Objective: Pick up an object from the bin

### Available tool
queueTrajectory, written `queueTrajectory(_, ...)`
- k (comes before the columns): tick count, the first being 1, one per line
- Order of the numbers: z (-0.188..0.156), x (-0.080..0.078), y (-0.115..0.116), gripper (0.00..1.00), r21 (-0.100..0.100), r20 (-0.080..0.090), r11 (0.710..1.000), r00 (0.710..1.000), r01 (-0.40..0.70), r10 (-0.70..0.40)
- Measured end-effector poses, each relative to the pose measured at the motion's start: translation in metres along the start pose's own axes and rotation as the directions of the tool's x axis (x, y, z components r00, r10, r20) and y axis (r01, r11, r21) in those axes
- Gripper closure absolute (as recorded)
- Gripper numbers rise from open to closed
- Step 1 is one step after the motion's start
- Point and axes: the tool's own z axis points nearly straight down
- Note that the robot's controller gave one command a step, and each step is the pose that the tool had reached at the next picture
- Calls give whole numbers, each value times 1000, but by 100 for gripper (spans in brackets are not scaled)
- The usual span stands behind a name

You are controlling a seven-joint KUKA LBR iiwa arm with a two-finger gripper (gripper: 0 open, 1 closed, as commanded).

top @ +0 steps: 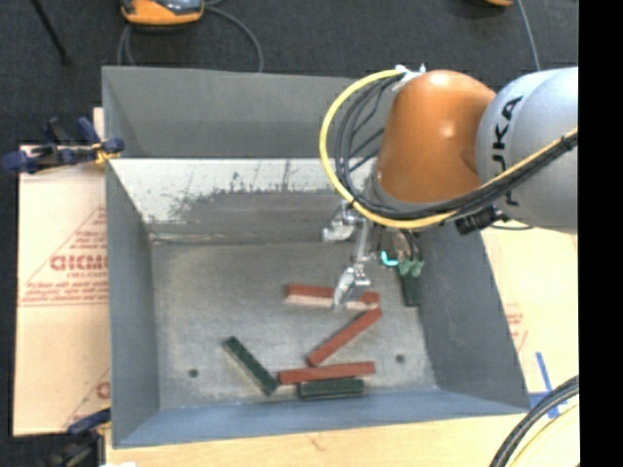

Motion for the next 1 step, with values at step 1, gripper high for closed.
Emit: queueTrajectory(1, -3, -2, 0, 0, 0, 7, 1000, 1000, 0, 0)
